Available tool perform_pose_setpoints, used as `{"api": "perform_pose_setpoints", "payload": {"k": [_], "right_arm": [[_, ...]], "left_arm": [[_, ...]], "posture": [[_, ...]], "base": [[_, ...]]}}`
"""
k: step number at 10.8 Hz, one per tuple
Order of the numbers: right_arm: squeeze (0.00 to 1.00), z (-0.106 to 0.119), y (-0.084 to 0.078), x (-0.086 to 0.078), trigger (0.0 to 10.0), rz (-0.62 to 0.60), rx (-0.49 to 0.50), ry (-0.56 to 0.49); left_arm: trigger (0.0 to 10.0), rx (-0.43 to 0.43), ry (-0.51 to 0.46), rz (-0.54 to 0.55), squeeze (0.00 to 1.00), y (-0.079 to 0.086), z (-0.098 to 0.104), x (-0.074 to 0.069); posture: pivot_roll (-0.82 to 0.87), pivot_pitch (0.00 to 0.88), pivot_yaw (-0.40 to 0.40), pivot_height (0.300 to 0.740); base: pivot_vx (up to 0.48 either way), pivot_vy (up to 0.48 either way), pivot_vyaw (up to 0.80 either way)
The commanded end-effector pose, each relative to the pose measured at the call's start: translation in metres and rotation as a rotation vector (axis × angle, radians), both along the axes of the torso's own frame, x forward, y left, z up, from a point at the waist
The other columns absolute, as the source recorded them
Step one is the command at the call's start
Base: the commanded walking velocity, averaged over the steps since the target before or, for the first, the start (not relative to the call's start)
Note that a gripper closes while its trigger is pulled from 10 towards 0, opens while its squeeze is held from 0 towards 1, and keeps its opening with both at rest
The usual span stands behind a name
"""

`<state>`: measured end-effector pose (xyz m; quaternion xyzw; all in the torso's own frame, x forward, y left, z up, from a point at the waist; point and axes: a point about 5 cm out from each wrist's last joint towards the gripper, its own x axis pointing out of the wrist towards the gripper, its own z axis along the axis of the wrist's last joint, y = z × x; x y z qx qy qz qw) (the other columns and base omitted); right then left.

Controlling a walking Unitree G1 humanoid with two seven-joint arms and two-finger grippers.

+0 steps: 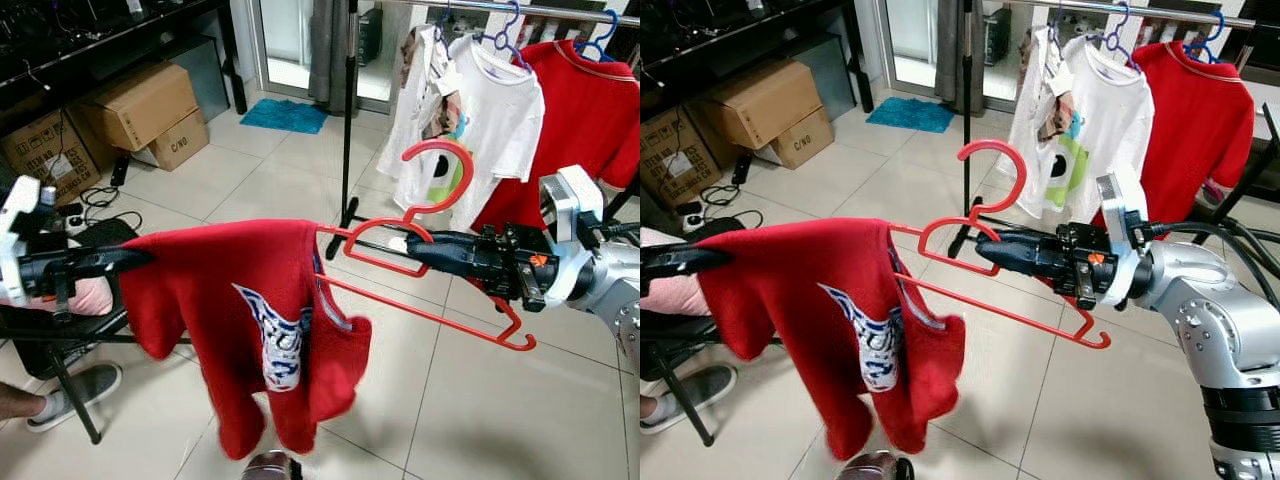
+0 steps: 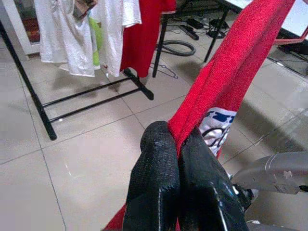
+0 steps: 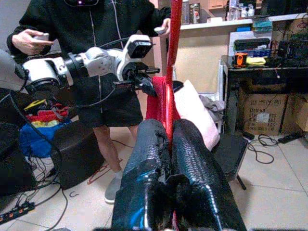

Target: Hang hanger

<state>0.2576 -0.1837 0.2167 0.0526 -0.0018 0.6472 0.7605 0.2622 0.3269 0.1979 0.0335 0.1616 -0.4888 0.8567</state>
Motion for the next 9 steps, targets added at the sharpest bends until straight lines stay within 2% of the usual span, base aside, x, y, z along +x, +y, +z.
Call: {"api": "perform_pose_setpoints", "payload": {"k": [1,2,3,4,6,7,9], "right_arm": [[0.0,0.011,-0.004,0.002,10.0,-0.012,0.009,-0.062],[0.0,0.011,-0.002,0.003,10.0,-0.009,0.012,-0.063],[0.0,0.012,-0.001,0.004,10.0,-0.006,0.015,-0.065],[0.0,0.012,0.001,0.005,10.0,-0.003,0.019,-0.068],[0.0,0.013,0.001,0.005,10.0,-0.005,0.023,-0.072],[0.0,0.012,0.0,0.005,10.0,-0.012,0.022,-0.072],[0.0,0.011,-0.001,0.007,10.0,-0.03,0.011,-0.071]], "left_arm": [[0.0,0.028,-0.019,0.032,0.0,0.008,0.007,-0.002],[10.0,0.058,-0.062,0.053,0.0,0.004,0.005,0.003],[10.0,0.048,-0.072,0.07,0.0,0.001,0.003,0.008],[10.0,0.026,-0.085,0.079,1.0,-0.004,0.003,0.015],[10.0,0.024,-0.162,0.099,1.0,-0.006,0.01,0.022],[10.0,-0.011,-0.215,0.133,0.0,-0.006,0.021,0.03],[10.0,-0.083,-0.213,0.116,0.0,-0.01,0.036,0.037]], "posture": [[0.04,0.0,0.073,0.74],[0.04,0.0,0.07,0.74],[0.04,0.0,0.07,0.74],[0.04,0.0,0.072,0.74],[0.04,0.0,0.076,0.74],[0.04,0.0,0.075,0.74],[0.04,0.0,0.072,0.74]], "base": [[0.0,0.0,0.0],[0.0,0.0,0.0],[0.0,0.0,0.0],[0.0,0.0,0.0],[0.0,0.0,0.0],[0.0,0.0,0.0],[0.0,0.0,0.0]]}}
